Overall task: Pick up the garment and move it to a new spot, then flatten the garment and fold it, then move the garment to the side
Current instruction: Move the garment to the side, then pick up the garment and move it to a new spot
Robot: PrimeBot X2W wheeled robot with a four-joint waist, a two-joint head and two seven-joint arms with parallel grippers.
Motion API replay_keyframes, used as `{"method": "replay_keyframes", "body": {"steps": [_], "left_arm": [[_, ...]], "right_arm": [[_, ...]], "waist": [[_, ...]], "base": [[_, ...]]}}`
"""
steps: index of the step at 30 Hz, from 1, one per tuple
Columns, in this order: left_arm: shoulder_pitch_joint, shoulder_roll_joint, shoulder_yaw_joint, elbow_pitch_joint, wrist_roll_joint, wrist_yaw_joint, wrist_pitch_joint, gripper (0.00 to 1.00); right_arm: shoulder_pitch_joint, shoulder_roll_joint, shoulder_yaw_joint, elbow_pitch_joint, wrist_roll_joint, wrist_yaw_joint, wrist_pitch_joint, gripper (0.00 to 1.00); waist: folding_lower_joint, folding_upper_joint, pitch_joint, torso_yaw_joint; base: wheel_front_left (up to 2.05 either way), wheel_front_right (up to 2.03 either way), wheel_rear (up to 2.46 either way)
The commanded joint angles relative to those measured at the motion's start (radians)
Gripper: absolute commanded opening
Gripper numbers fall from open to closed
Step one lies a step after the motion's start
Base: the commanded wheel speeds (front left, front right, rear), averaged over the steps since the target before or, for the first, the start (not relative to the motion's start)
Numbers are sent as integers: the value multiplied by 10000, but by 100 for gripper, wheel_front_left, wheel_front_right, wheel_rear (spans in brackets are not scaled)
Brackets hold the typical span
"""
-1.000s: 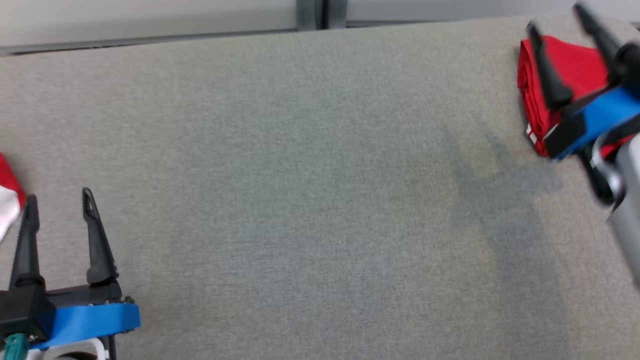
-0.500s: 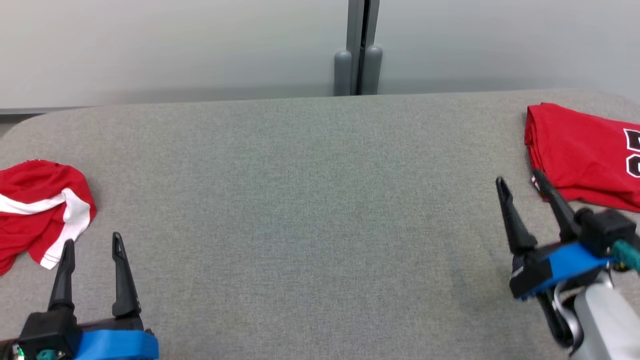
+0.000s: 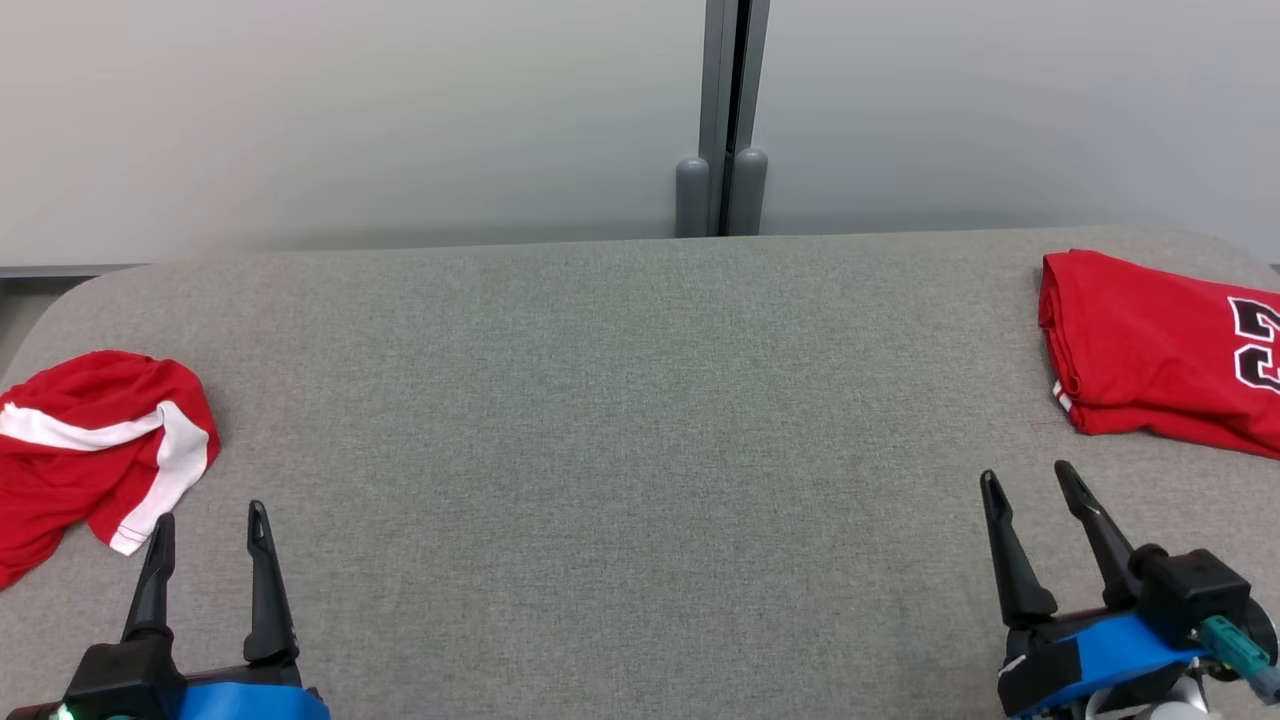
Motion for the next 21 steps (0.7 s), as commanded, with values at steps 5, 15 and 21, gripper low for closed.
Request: {"method": "replay_keyframes", "body": {"steps": [5, 15, 21], "left_arm": [[150, 183, -34, -86, 181, 115, 95, 100], [255, 323, -67, -353, 225, 250, 351, 100], [351, 374, -68, -487, 238, 354, 470, 100]], "right_arm": [[446, 271, -203, -350, -381, 1, 307, 100], [728, 517, -297, -595, -528, 1, 705, 100], [790, 552, -316, -654, -577, 1, 815, 100]], "waist": [[1, 1, -129, -16], [1, 1, -293, 53], [1, 1, -326, 56]], "base": [[0, 0, 0], [0, 0, 0], [0, 0, 0]]}}
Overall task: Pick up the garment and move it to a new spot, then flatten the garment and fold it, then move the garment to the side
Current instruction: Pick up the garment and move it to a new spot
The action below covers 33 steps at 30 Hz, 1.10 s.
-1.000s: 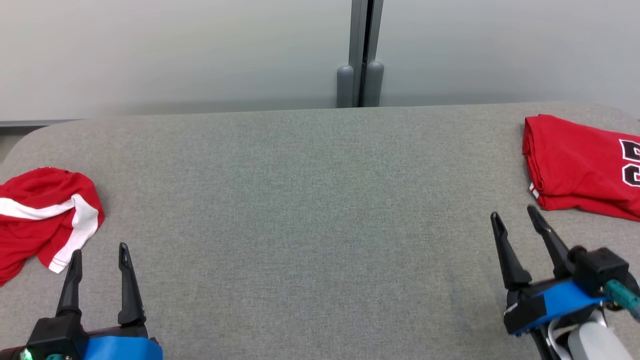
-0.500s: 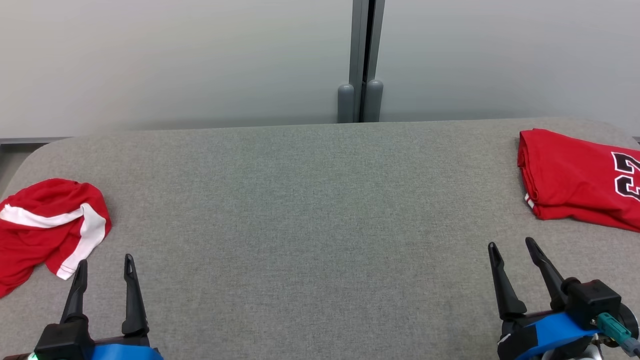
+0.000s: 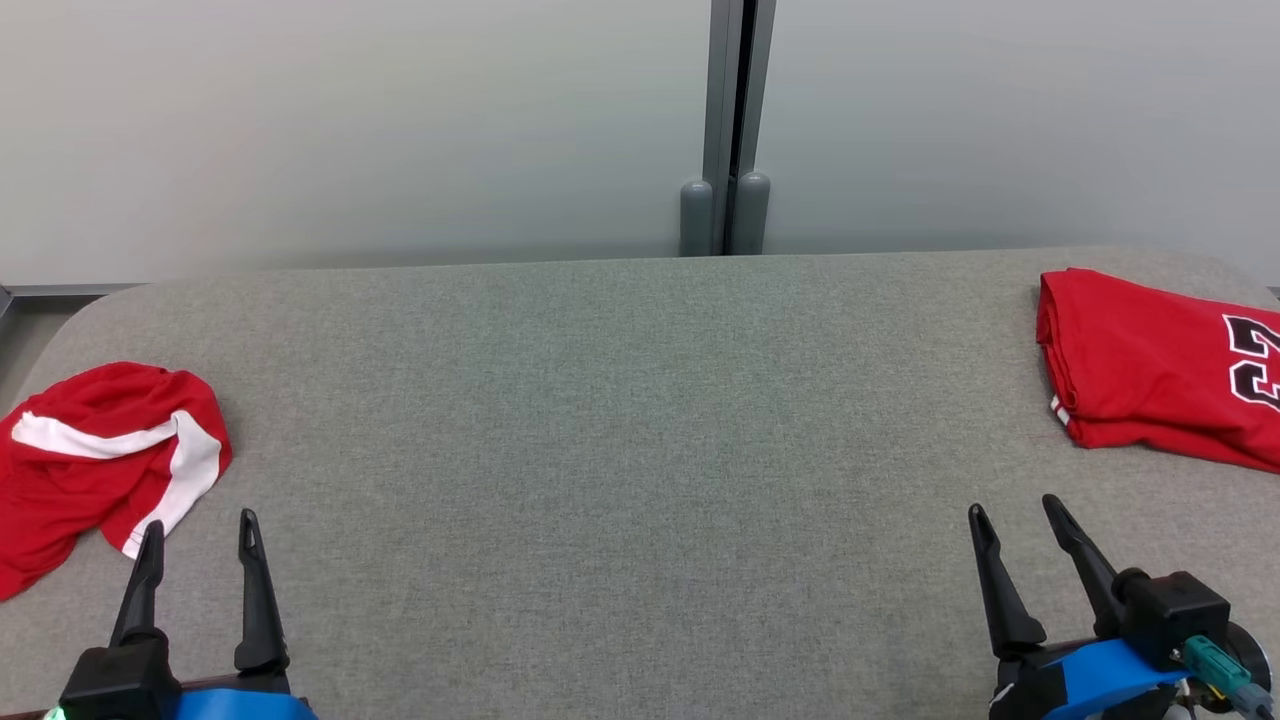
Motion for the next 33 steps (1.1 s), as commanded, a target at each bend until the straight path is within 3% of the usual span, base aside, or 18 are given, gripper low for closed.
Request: {"method": "replay_keyframes", "body": {"steps": [1, 16, 33], "left_arm": [[77, 63, 38, -53, 48, 45, 26, 100], [112, 251, 156, -148, -78, 228, 197, 100], [443, 393, 386, -411, -286, 467, 249, 100]], "right_arm": [[125, 40, -28, -57, -61, 1, 39, 100], [197, 189, -82, -349, 73, 1, 40, 100], [368, 360, -73, -500, 115, 1, 143, 100]], "waist": [[0, 0, 0, 1], [0, 0, -76, 554], [0, 0, -30, 3032]], "base": [[0, 0, 0], [0, 0, 0], [0, 0, 0]]}}
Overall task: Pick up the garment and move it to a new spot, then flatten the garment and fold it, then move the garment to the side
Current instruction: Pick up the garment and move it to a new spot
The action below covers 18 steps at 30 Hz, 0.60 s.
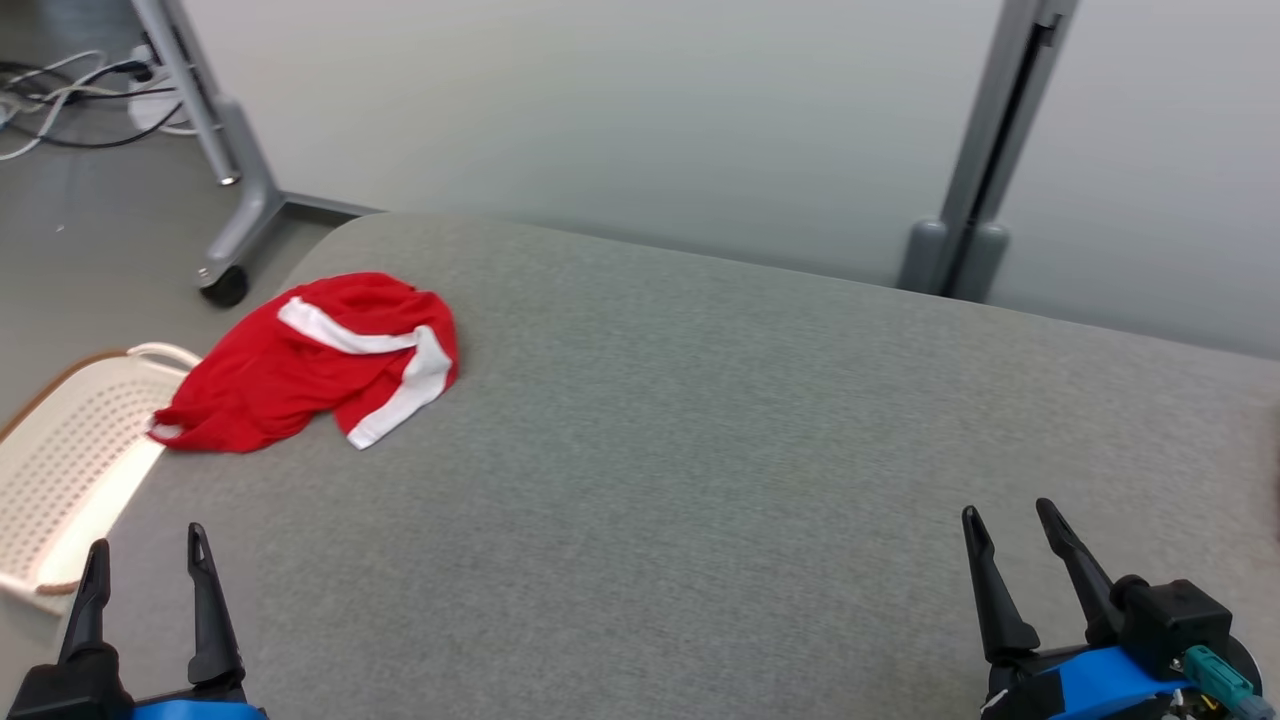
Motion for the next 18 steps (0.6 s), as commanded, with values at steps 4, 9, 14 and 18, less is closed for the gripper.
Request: {"method": "replay_keyframes", "body": {"steps": [4, 9, 14, 18], "left_arm": [[125, 99, 99, -33, -94, 54, -92, 100], [124, 136, 159, -30, -168, 65, -196, 100], [204, 148, 158, 12, -221, 124, -256, 100], [225, 126, 167, 45, -241, 161, -320, 100]], "right_arm": [[195, 37, -28, -32, 21, 1, 3, 100], [247, 53, -51, -90, 7, 1, 32, 100], [281, 65, -15, -128, 12, 1, 90, 100], [259, 72, 44, -175, -1, 1, 120, 100]], "waist": [[0, 0, 164, 792], [0, 0, 160, 1250], [0, 0, 175, 1407], [0, 0, 233, 1370]], "base": [[0, 0, 0], [0, 0, 0], [0, 0, 0], [0, 0, 0]]}}
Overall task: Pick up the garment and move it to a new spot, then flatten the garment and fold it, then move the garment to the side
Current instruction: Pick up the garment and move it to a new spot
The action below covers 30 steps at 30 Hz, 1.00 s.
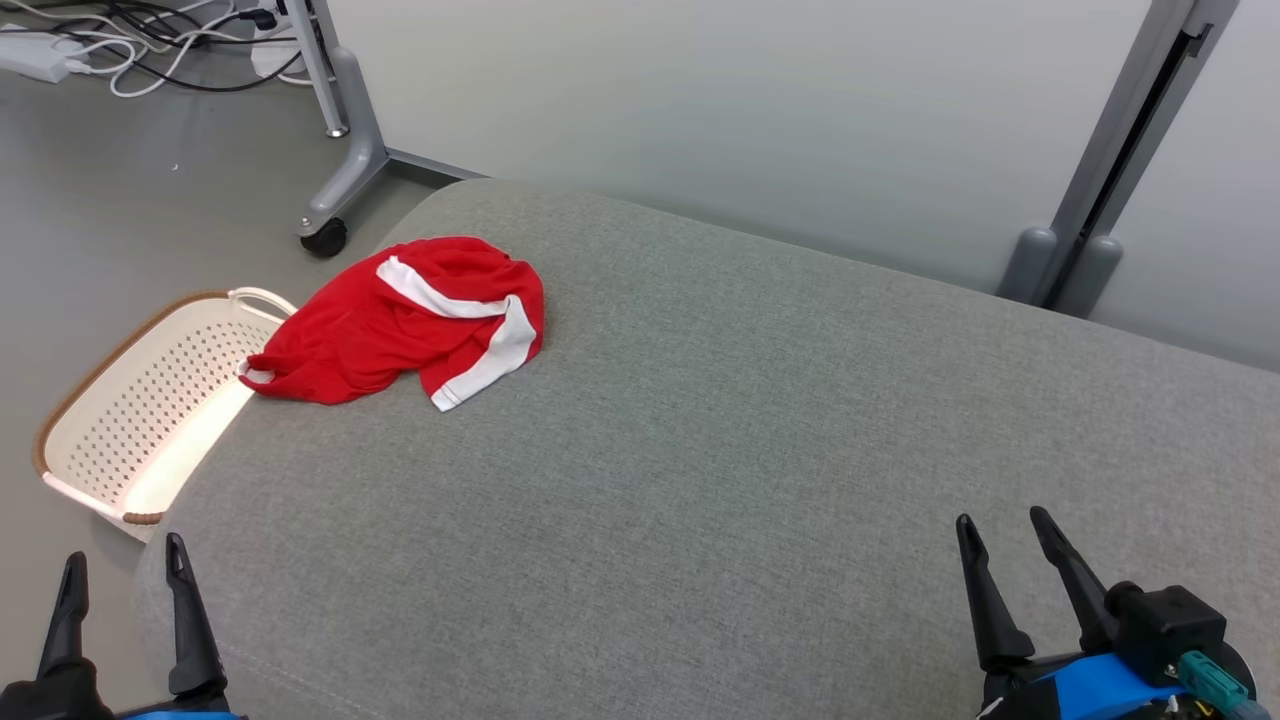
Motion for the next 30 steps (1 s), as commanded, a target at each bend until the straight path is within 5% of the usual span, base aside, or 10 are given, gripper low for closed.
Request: {"method": "replay_keyframes", "body": {"steps": [1, 15, 30], "left_arm": [[-2, 23, 19, 50, -36, 34, -81, 100], [-3112, 515, 200, 903, -419, -273, -261, 100], [-8368, 1795, 594, 4772, -978, -898, -249, 100]], "right_arm": [[85, 20, 23, -65, -18, 1, 16, 100], [-722, -883, -495, -894, -123, 1, 468, 100], [-1356, -2080, -1950, -2576, 84, 1, 934, 100]], "waist": [[0, 0, 39, -57], [0, 0, 1660, -1662], [0, 0, 4545, -3429]], "base": [[0, 0, 0], [0, 0, 0], [0, 0, 0]]}}
